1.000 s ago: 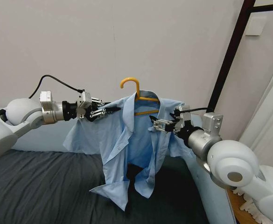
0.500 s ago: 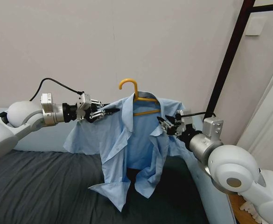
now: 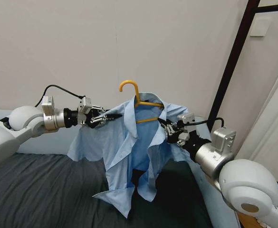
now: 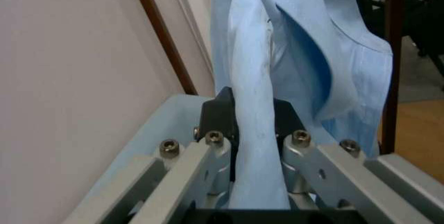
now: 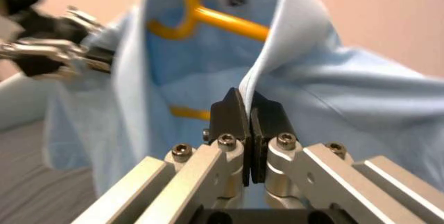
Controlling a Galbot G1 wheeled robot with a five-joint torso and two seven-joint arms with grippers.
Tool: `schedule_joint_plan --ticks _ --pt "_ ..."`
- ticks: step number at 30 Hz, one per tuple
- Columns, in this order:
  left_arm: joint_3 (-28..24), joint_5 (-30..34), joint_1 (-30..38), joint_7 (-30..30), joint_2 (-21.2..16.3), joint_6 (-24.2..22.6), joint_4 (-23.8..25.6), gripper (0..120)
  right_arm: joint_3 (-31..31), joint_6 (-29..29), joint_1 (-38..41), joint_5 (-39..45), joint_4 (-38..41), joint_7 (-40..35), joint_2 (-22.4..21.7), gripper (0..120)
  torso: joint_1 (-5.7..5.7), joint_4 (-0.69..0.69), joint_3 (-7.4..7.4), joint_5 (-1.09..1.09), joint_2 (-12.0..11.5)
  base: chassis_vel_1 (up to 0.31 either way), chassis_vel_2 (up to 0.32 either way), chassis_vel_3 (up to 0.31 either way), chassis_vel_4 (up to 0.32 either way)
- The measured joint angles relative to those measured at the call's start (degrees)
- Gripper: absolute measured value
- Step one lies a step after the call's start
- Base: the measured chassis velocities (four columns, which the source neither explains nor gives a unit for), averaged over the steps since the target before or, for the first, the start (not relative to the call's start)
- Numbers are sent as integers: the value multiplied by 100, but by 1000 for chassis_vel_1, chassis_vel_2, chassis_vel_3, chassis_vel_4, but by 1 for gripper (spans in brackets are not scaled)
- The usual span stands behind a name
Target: Pick up the clothes from the sofa and hang them on the clothes hanger.
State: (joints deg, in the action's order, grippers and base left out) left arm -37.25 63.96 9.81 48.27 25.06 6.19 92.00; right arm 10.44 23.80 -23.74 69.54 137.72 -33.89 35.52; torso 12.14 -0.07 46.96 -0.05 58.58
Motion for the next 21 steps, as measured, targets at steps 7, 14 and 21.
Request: schedule_joint_plan --ticks 7,14,21 --pt "-218 6 213 60 224 -73 -60 7 176 101 60 -353 62 374 -54 0 0 -1 0 1 0 0 0 0 0" --pt "-331 185 403 134 268 -80 -148 7 255 198 3 -673 44 536 -121 0 0 0 0 1 0 0 0 0 0" --pt "-323 176 415 177 285 -56 -279 7 183 213 -170 -767 103 728 -309 18 0 0 0 0 0 0 0 0 0"
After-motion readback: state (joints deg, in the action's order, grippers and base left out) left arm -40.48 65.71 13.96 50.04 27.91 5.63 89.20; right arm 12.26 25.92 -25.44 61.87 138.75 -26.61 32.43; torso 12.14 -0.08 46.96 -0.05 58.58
